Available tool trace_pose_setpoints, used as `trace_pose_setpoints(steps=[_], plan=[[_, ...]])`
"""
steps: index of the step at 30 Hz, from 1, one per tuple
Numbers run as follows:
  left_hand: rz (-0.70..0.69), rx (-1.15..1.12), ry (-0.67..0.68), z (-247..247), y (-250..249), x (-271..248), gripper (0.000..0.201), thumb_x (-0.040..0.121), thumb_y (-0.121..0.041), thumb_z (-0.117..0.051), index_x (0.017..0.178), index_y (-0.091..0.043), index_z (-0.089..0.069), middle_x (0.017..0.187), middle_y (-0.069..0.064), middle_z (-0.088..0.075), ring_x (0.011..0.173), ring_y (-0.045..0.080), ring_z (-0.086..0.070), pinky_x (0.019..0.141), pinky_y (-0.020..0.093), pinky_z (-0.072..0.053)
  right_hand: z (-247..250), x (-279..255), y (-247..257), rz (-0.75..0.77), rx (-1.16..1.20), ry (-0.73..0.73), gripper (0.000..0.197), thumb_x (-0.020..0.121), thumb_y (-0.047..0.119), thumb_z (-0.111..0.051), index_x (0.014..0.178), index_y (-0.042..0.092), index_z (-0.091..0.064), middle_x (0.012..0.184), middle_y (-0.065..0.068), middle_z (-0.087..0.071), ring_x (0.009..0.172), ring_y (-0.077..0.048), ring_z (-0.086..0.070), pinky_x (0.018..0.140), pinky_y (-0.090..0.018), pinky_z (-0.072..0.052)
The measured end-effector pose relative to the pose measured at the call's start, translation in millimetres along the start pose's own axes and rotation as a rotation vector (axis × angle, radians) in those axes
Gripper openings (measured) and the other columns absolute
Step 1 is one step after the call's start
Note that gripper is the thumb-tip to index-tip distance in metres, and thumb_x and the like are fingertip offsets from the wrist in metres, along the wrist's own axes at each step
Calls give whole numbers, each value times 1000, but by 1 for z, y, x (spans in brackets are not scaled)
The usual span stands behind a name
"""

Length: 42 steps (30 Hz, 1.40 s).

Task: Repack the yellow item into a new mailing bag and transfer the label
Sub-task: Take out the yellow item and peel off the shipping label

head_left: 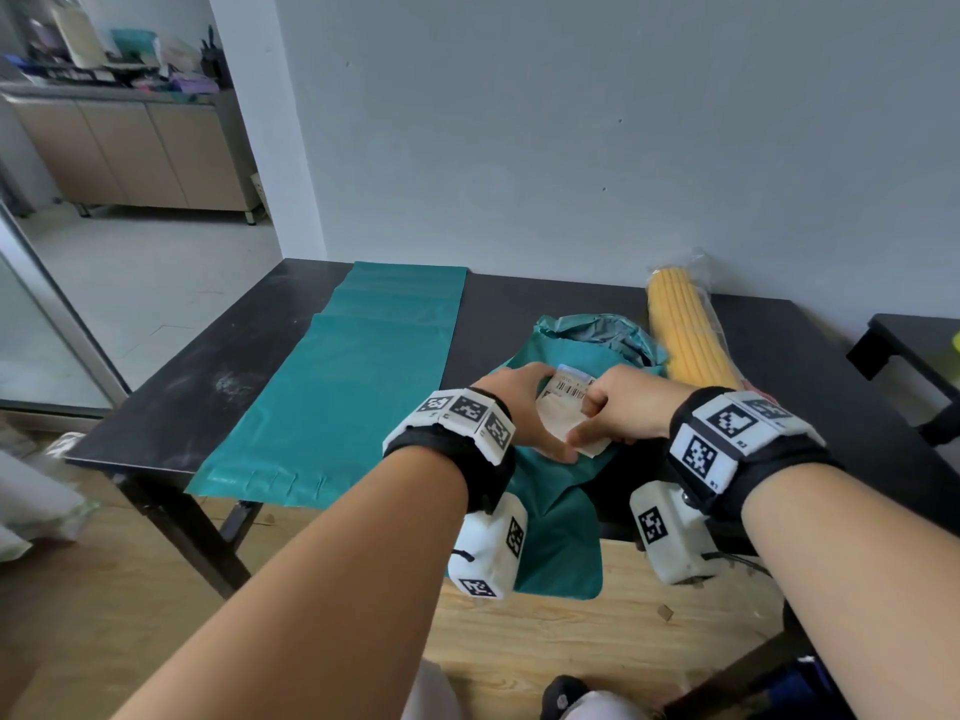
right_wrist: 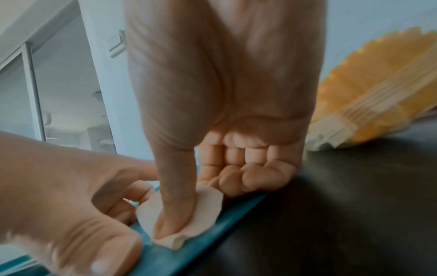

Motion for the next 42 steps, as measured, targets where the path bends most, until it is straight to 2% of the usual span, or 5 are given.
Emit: trace_pose_setpoints(steps=[11, 18, 25, 30, 42], plan=[[-10, -24, 39, 0, 2, -3, 105, 62, -47, -84, 148, -28, -26, 138, 0, -50, 123, 21, -51, 102, 35, -43, -1, 3, -4, -33, 9, 1, 30, 77, 33, -77, 59, 18, -58, 61, 0, -55, 55, -15, -49, 58, -27, -40], [-4, -28, 144, 8, 4, 0, 105, 72, -32, -82, 152, -32, -15, 136, 1, -53, 118, 22, -56, 83, 28, -46, 2, -4, -8, -84, 288, 111, 51, 68, 60, -73, 96, 17, -73, 98, -7, -73, 84, -17, -67, 71, -25, -52], [-4, -57, 125, 8, 7, 0, 101, 71, -29, -83, 151, -31, -21, 134, 1, -53, 115, 22, -59, 78, 25, -44, 1, 10, 17, 36, 52, -58, 27, 76, 38, -77, 61, 21, -62, 66, 4, -60, 61, -11, -55, 55, -21, -41], [-9, -74, 117, 9, 7, 1, 98, 71, -27, -84, 150, -30, -26, 131, 3, -55, 112, 23, -60, 74, 26, -43, -2, 17, 14, 25, 73, -76, 24, 74, 32, -79, 72, 11, -68, 72, -1, -63, 66, -13, -57, 63, -26, -44], [-5, -87, 117, 9, 8, 2, 98, 69, -27, -85, 149, -32, -27, 127, 2, -55, 111, 24, -61, 78, 28, -47, 1, 18, 8, 11, 78, -111, 27, 78, 29, -77, 58, 22, -60, 68, 5, -62, 63, -8, -56, 58, -23, -40]])
Point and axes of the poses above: each hand's wrist, its own x-axis towards the middle knuckle, its own z-axis out of the back of the hand, y = z × x, the point moved 6 cm from there along x, towards the middle knuckle
